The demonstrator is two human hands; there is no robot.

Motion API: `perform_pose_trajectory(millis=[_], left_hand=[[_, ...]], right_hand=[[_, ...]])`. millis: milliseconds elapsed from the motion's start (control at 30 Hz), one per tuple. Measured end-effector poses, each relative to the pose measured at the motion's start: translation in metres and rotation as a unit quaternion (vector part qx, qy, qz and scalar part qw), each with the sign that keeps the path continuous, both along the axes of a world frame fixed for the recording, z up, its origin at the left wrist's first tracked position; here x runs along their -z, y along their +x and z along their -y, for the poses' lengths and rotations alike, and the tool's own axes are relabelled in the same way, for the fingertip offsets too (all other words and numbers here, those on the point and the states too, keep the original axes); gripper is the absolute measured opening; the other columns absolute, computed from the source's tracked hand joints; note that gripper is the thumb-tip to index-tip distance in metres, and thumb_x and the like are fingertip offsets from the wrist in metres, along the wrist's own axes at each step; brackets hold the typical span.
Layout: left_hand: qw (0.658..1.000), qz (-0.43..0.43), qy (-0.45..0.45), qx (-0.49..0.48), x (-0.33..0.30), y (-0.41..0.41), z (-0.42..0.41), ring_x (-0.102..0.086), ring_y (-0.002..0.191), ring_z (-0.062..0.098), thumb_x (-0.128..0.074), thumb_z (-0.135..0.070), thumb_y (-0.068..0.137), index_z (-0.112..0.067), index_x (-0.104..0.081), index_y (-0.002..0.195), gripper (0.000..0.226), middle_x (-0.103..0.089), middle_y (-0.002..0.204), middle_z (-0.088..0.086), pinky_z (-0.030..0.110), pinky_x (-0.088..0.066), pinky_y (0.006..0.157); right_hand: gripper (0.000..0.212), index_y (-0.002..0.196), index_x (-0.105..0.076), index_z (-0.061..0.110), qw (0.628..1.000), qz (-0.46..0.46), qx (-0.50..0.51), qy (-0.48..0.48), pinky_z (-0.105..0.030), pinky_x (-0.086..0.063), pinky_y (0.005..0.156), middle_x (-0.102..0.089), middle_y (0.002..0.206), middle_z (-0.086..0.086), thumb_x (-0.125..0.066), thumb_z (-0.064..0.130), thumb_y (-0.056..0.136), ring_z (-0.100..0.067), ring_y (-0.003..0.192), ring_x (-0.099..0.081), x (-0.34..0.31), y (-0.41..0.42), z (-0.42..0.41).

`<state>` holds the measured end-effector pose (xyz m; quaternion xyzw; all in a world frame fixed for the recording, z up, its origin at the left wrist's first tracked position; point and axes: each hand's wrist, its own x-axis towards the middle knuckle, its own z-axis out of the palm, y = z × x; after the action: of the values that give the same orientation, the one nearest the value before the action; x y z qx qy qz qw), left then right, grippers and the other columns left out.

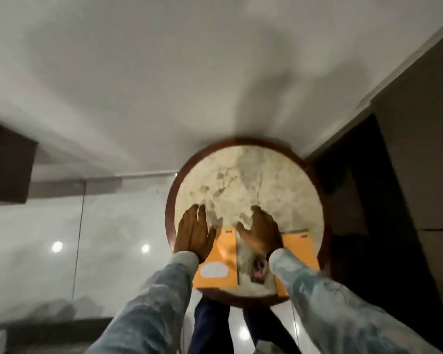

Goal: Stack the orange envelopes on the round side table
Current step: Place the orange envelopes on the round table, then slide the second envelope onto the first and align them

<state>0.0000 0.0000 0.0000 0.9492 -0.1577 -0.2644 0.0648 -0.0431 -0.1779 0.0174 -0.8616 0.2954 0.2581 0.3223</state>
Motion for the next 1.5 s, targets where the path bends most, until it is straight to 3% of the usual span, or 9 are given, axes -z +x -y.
perform_pose_trajectory(millis=[167,333,433,667,900,1033,1200,1333,1500], left_hand=[[0.976,-0.142,0.051,-0.158,0.082,-0.06,-0.026,-0.046,0.14,0.037,-0.045,-0.043,0.104,-0.008,-0.026,0.154,0.064,-0.039,0.155,0.016,0.047,-0.045,0.113],[0.957,-0.105,0.01,-0.269,0.114,-0.061,-0.017,-0.057,0.126,0.038,-0.059,-0.047,0.097,-0.006,-0.043,0.142,0.063,-0.054,0.138,0.017,0.048,-0.049,0.108],[0.967,-0.021,-0.045,-0.249,0.12,-0.037,-0.004,-0.064,0.112,0.039,-0.063,-0.049,0.095,-0.002,-0.054,0.133,0.061,-0.062,0.126,0.019,0.047,-0.052,0.097],[0.939,-0.01,-0.183,-0.29,0.129,0.096,0.068,-0.062,0.114,0.039,-0.069,-0.048,0.09,-0.007,-0.05,0.13,0.06,-0.059,0.129,0.016,0.053,-0.053,0.098],[0.973,0.032,-0.066,-0.219,0.141,0.159,0.11,-0.059,0.121,0.038,-0.062,-0.053,0.094,-0.004,-0.047,0.135,0.066,-0.057,0.133,0.018,0.049,-0.051,0.099],[0.978,0.034,-0.054,-0.201,0.13,0.099,0.115,-0.056,0.119,0.04,-0.05,-0.042,0.102,-0.001,-0.045,0.139,0.056,-0.053,0.134,0.02,0.049,-0.048,0.094],[0.973,-0.133,-0.11,-0.154,0.108,-0.03,0.153,-0.057,0.123,0.04,-0.055,-0.035,0.101,-0.007,-0.051,0.131,0.041,-0.061,0.131,0.017,0.048,-0.044,0.1],[0.986,-0.151,-0.008,-0.076,0.105,-0.091,0.186,-0.059,0.12,0.037,-0.048,-0.046,0.102,-0.009,-0.053,0.129,0.046,-0.066,0.127,0.014,0.046,-0.04,0.102],[0.979,-0.127,0.057,-0.149,0.103,-0.115,0.214,-0.059,0.121,0.04,-0.058,-0.048,0.096,-0.003,-0.051,0.128,0.056,-0.065,0.128,0.019,0.047,-0.042,0.103]], right_hand=[[0.053,0.128,-0.053,0.006,0.987,-0.128,0.061,0.07,-0.045,-0.05,0.101,-0.061,0.131,-0.017,-0.071,0.035,0.087,-0.038,0.125,-0.059,0.089,-0.051,-0.056],[0.061,0.124,-0.055,0.008,0.982,-0.074,0.172,0.008,-0.046,-0.056,0.093,-0.062,0.126,-0.014,-0.081,0.038,0.078,-0.037,0.116,-0.062,0.128,-0.052,-0.076],[0.063,0.118,-0.055,0.009,0.97,-0.021,0.244,0.005,-0.05,-0.056,0.088,-0.06,0.118,-0.013,-0.086,0.039,0.071,-0.037,0.108,-0.063,0.139,-0.028,-0.066],[0.061,0.117,-0.056,0.005,0.951,0.127,0.28,-0.025,-0.049,-0.054,0.083,-0.059,0.119,-0.016,-0.085,0.033,0.071,-0.037,0.11,-0.06,0.147,0.09,0.005],[0.066,0.132,-0.054,0.011,0.962,0.115,0.245,-0.045,-0.052,-0.054,0.096,-0.06,0.13,-0.011,-0.08,0.036,0.077,-0.037,0.12,-0.06,0.158,0.144,0.049],[0.06,0.131,-0.055,0.014,0.963,0.099,0.245,-0.058,-0.048,-0.05,0.098,-0.066,0.123,-0.008,-0.077,0.035,0.079,-0.035,0.12,-0.061,0.143,0.093,0.066],[0.065,0.134,-0.053,0.013,0.967,0.015,0.224,-0.123,-0.05,-0.046,0.1,-0.062,0.131,-0.011,-0.076,0.035,0.077,-0.037,0.126,-0.057,0.119,-0.026,0.098],[0.084,0.146,-0.041,0.01,0.952,-0.07,0.26,-0.144,-0.055,-0.047,0.107,-0.051,0.148,-0.02,-0.079,0.039,0.076,-0.044,0.135,-0.052,0.117,-0.111,0.124],[0.087,0.143,-0.041,0.003,0.952,-0.107,0.276,-0.073,-0.053,-0.054,0.1,-0.046,0.142,-0.023,-0.083,0.044,0.079,-0.047,0.122,-0.059,0.129,-0.165,0.133]])
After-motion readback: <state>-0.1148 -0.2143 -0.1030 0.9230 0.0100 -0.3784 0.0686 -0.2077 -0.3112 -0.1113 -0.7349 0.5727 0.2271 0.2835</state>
